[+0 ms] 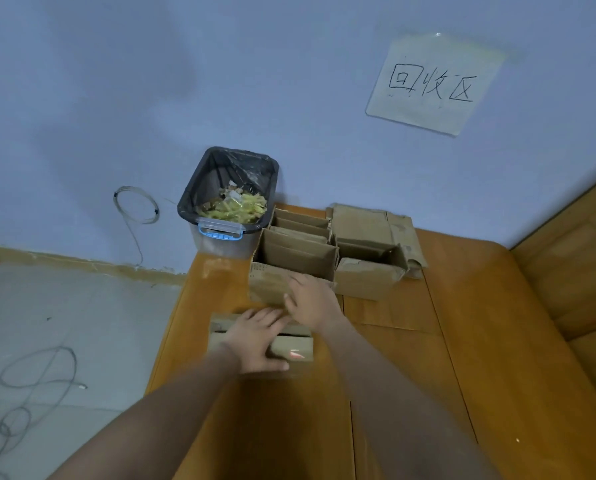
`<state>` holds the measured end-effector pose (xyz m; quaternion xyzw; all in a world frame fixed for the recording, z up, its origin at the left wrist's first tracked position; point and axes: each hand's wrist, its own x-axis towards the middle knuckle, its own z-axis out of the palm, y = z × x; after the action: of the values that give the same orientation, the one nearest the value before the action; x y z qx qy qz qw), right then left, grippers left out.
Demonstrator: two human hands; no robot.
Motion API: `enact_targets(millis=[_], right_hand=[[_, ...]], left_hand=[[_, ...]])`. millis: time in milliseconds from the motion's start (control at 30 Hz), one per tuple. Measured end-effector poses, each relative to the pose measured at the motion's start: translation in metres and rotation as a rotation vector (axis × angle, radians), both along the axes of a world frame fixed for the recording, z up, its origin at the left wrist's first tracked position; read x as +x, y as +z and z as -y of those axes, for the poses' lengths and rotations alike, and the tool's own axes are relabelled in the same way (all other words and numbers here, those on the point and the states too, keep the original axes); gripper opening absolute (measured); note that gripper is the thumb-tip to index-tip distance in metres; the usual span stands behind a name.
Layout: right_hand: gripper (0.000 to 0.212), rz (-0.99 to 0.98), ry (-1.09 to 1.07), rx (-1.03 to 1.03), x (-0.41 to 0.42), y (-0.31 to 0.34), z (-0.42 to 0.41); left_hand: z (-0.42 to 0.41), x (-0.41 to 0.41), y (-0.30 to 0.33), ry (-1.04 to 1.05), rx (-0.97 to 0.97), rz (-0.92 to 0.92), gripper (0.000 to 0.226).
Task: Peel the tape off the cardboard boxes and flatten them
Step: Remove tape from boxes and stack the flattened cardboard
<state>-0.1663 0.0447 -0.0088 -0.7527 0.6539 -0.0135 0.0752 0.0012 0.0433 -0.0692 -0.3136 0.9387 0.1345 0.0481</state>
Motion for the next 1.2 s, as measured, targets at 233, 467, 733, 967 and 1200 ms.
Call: enact_targets(millis=[233,467,733,967,1200], right_hand=[[0.050,0.020,-0.058,0.108,-0.002,-0.025,-0.043],[0.051,0.066,-0.084,0.116,0.005,-0.046,-0.071],[0.048,0.138,-0.205,0.176,-0.002,-0.060,-0.087],[0.049,0.208,-0.244,0.185,-0.002,-0.061,-0.088],[0.050,0.220,-0.195,0.122,0.000,-0.058,-0.104]], left_hand=[[-0.006,0.030,0.001,0.178,0.014,0.241,0.113],[-0.021,0.016,0.002,0.065,-0.016,0.221,0.100],[-0.037,0.006,0.006,0.205,0.044,-0.082,0.045],[-0.031,-0.010,0.015,0.413,0.219,-0.130,0.034],[-0.014,-0.011,0.025,0.309,0.391,0.010,0.051]])
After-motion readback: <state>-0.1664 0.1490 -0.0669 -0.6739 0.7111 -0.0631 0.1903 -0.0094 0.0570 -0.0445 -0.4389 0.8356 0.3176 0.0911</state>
